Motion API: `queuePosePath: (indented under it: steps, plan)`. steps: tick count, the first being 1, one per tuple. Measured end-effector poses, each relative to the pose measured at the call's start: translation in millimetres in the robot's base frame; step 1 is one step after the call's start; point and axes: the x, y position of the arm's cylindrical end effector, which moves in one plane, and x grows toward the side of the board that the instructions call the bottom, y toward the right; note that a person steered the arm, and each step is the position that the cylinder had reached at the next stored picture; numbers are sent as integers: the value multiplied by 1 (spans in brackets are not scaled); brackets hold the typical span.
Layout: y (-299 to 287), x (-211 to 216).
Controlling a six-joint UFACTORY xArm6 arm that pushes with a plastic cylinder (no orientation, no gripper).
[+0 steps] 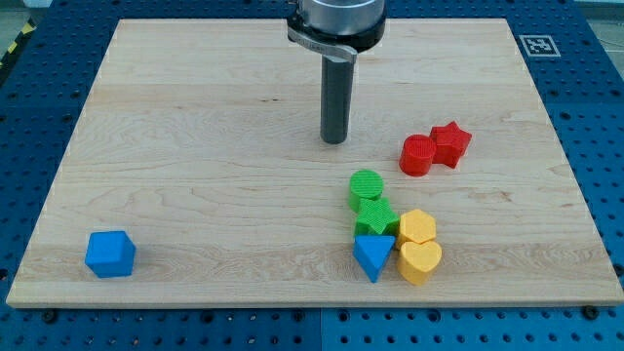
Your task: Place the red circle above the yellow hexagon
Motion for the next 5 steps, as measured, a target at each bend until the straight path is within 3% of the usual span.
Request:
queuePosePath:
  steps: [2,5]
  plan:
    - [54,-21]
    - [93,15]
